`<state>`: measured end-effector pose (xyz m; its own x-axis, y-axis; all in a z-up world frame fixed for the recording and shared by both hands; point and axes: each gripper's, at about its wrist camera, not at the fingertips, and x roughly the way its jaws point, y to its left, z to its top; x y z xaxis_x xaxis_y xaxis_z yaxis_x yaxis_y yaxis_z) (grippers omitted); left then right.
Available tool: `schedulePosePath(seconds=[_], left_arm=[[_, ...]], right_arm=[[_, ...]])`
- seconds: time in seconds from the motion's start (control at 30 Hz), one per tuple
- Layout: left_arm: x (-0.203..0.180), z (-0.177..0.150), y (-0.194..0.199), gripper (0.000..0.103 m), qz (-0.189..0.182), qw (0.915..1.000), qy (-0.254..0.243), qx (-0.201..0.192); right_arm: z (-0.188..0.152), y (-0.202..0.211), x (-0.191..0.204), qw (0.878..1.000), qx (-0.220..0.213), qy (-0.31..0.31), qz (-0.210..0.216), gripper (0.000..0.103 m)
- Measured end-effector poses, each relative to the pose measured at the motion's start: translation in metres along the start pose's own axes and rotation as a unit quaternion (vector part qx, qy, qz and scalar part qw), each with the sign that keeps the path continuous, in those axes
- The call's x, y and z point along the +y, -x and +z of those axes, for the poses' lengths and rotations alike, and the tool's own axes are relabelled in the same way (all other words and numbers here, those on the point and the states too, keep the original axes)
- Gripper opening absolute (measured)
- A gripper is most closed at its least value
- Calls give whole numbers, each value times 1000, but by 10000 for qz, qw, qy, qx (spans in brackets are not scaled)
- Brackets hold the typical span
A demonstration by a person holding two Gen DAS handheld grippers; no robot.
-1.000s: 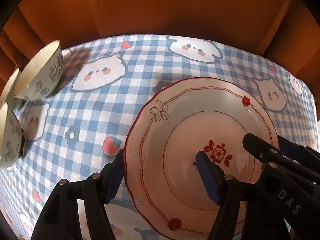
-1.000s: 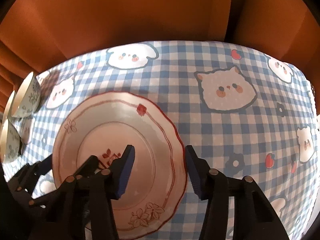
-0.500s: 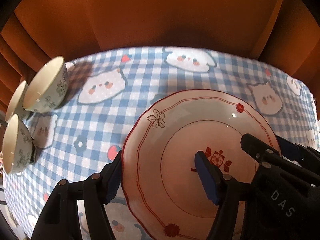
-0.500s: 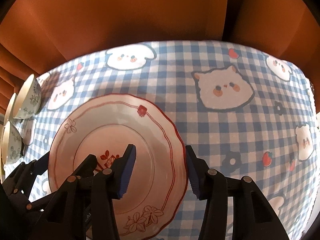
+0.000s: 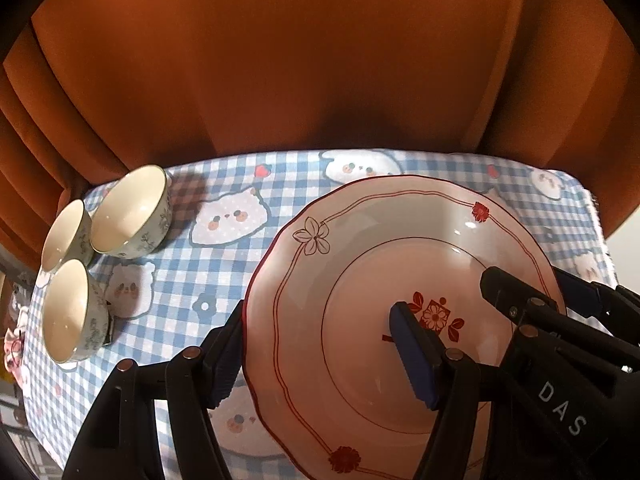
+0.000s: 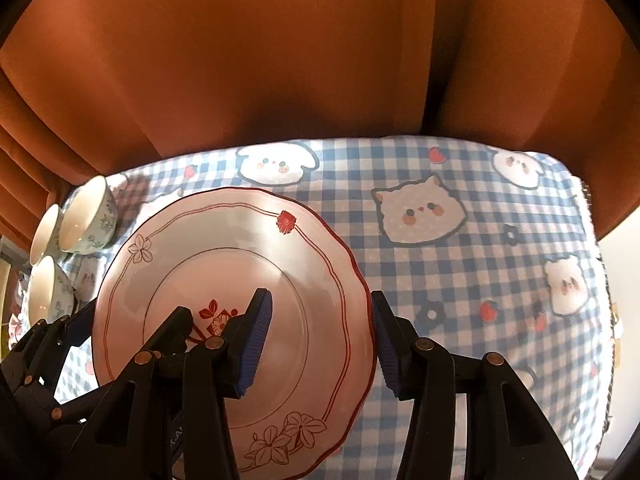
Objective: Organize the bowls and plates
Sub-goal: 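Lift the red-rimmed plate and carry it toward the yellow-flowered plate stack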
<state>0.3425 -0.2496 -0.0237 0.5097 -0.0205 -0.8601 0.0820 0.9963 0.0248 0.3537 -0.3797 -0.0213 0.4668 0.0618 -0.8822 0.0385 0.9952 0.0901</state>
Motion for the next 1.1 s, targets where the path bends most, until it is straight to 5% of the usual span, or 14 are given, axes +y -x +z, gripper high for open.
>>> schedulePosePath(seconds=[0.53,1.1], left_arm=[[12,-66,70,70,-687,9960,-526,-241],[4,-154,71,70,-797,9934,-776,289]], right_arm=[[-76,91,18,9955,-268,-381,-827,54],[-174,91,24,9933,155,-617,-968,54]])
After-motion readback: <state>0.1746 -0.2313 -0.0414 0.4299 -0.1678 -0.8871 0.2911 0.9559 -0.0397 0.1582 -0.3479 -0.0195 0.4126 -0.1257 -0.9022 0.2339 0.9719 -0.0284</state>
